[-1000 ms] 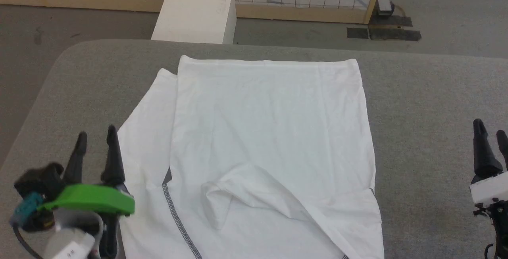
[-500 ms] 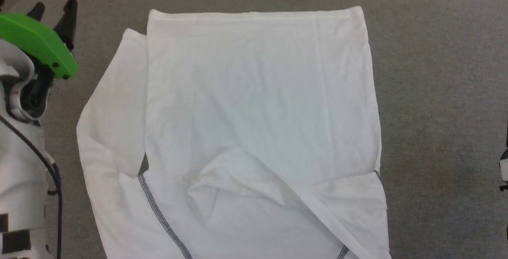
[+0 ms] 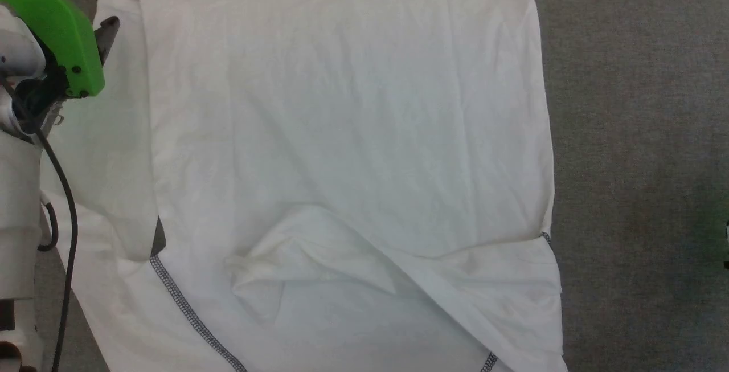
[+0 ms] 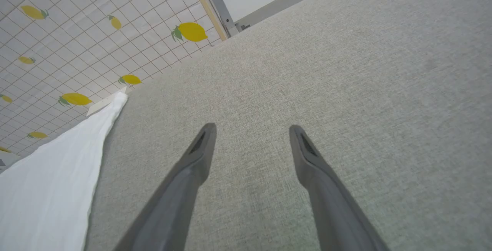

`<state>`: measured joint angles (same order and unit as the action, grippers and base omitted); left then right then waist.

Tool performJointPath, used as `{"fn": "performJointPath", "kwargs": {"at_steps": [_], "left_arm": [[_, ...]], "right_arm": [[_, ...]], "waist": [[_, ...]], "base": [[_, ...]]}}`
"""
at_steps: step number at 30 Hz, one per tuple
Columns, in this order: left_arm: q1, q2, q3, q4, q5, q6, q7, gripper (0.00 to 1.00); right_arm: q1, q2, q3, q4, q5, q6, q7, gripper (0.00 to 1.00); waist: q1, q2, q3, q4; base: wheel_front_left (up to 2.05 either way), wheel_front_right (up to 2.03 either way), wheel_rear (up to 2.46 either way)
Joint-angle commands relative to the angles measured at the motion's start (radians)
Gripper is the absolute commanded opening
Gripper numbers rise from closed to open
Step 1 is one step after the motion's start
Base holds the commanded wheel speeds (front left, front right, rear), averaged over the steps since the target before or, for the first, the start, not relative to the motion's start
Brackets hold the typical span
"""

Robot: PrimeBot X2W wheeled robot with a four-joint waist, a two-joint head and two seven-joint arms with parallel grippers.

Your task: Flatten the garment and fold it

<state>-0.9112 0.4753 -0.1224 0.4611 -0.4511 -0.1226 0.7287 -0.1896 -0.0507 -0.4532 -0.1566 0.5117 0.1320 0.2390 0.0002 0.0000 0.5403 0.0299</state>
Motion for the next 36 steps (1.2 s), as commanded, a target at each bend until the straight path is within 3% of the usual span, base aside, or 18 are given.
{"fn": "performJointPath", "kwargs": {"at_steps": [1, 5, 10, 11, 12, 16, 22, 36], "left_arm": [[-0.014, 0.011, -0.003, 0.006, 0.008, -0.004, -0.005, 1.00], [-0.007, 0.027, -0.011, 0.029, 0.024, 0.004, -0.009, 1.00], [0.005, 0.008, -0.015, 0.059, -0.008, 0.008, 0.048, 1.00], [0.008, 0.003, -0.015, 0.064, -0.017, 0.008, 0.060, 0.32], [0.011, -0.002, -0.011, 0.065, -0.028, 0.008, 0.064, 0.00], [0.021, -0.019, 0.025, 0.051, -0.069, 0.014, 0.020, 0.00], [0.061, -0.038, 0.161, 0.030, -0.152, 0.059, -0.153, 0.00], [0.293, 0.038, 0.495, 0.161, -0.291, 0.114, -0.463, 0.00]], "right_arm": [[-0.018, 0.000, 0.005, -0.008, 0.008, -0.001, 0.001, 1.00], [-0.018, 0.000, 0.015, -0.010, 0.012, -0.001, -0.003, 1.00], [-0.019, 0.000, 0.012, -0.005, 0.015, -0.001, -0.005, 1.00], [-0.021, 0.000, 0.011, -0.004, 0.015, -0.001, -0.004, 1.00], [-0.023, 0.000, 0.011, -0.003, 0.014, -0.001, -0.004, 1.00], [-0.029, 0.000, 0.011, 0.002, 0.009, -0.001, -0.004, 1.00], [-0.022, 0.000, 0.019, 0.029, 0.007, -0.001, -0.012, 1.00], [0.037, 0.000, 0.026, 0.111, 0.012, -0.001, -0.032, 1.00]], "waist": [[-0.0002, 0.0000, 0.044, -0.014], [-0.0002, 0.0000, 0.065, -0.017], [-0.0002, 0.0000, 0.076, -0.011], [-0.0002, 0.0000, 0.076, -0.010], [-0.0002, 0.0000, 0.076, -0.010], [-0.0002, 0.0000, 0.065, -0.005], [-0.0002, 0.0000, 0.009, 0.009], [-0.0002, 0.0000, -0.203, 0.079]], "base": [[0.00, 0.00, 0.00], [0.00, 0.00, 0.00], [0.00, 0.00, 0.00], [0.00, 0.00, 0.00], [0.00, 0.00, 0.00], [0.00, 0.00, 0.00], [0.00, 0.00, 0.00], [0.00, 0.00, 0.00]]}}
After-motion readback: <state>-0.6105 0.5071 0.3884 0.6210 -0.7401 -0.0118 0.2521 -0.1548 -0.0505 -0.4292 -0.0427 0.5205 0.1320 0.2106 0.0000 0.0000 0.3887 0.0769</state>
